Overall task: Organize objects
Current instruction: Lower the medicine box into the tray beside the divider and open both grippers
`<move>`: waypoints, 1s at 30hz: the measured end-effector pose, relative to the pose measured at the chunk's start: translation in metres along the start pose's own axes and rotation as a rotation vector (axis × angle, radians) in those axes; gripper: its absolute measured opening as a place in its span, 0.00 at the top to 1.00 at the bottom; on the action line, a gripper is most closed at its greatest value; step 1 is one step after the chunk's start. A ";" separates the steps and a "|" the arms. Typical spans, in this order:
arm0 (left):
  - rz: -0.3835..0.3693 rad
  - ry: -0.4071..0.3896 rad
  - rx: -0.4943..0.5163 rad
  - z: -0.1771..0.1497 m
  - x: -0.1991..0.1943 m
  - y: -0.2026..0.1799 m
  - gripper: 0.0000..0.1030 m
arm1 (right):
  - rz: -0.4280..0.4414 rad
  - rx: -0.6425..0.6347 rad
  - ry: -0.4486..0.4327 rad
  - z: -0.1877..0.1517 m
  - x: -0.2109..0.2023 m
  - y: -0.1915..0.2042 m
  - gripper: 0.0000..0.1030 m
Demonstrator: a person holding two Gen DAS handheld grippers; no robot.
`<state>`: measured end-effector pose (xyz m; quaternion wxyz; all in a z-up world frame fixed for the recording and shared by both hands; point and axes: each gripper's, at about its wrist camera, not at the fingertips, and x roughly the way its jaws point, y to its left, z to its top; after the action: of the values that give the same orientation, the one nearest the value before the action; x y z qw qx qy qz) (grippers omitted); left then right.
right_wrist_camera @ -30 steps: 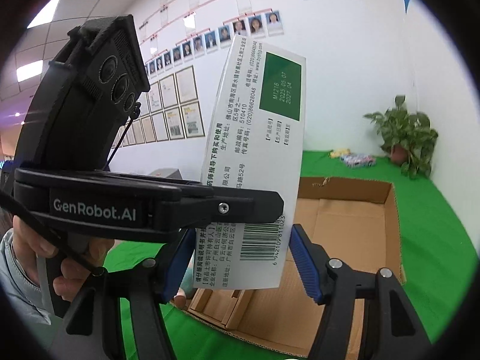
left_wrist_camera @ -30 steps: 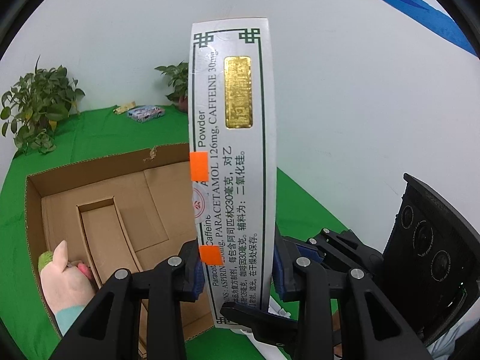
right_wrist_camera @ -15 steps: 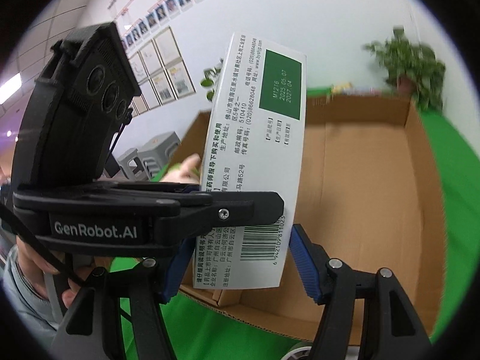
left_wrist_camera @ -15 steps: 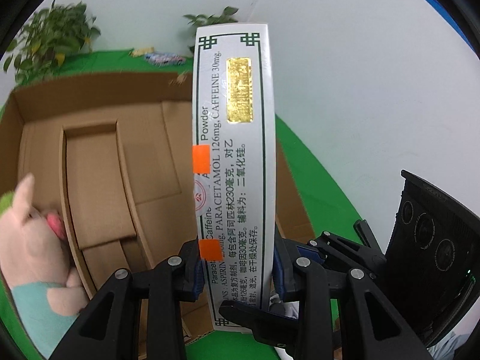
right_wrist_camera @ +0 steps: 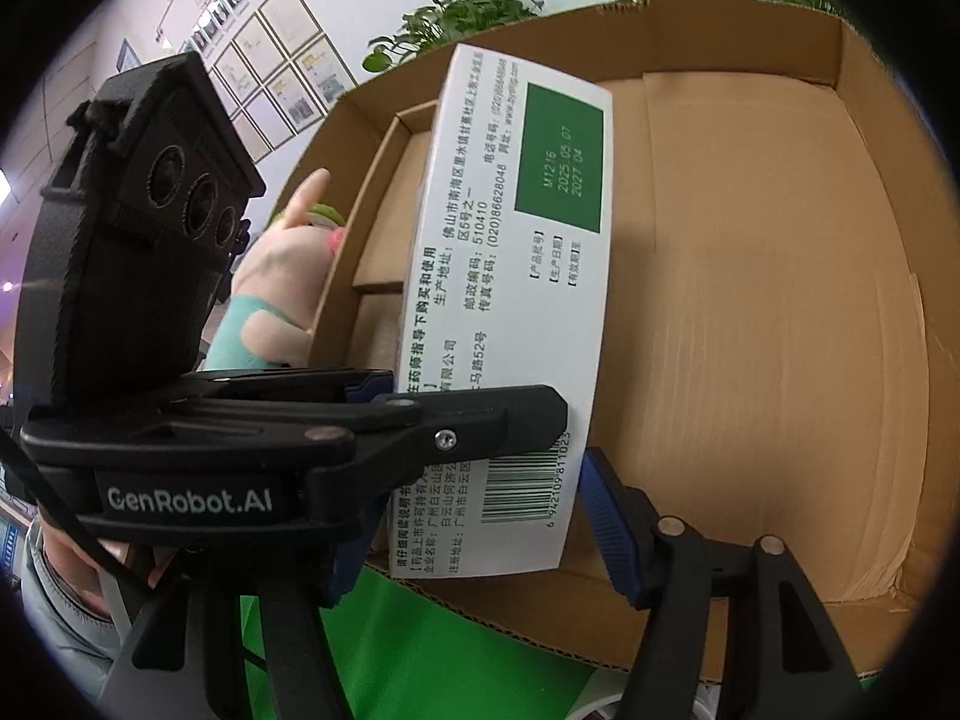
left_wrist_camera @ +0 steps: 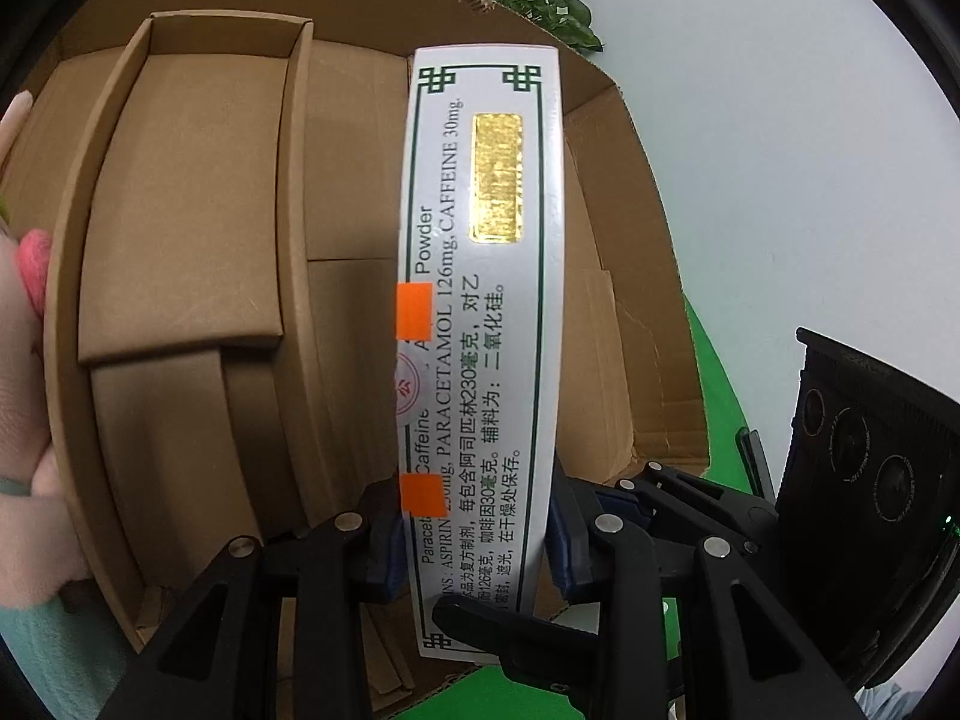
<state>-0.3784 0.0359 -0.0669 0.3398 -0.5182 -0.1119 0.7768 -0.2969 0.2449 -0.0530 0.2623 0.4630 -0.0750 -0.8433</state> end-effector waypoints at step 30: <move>0.122 -0.130 -0.007 -0.044 -0.042 0.032 0.62 | -0.157 -0.039 0.086 -0.027 -0.002 0.004 0.29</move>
<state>-0.3431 -0.0231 -0.0719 0.2818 -0.4738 -0.1047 0.8277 -0.2720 0.2453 -0.0654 0.2073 0.4981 -0.0104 -0.8419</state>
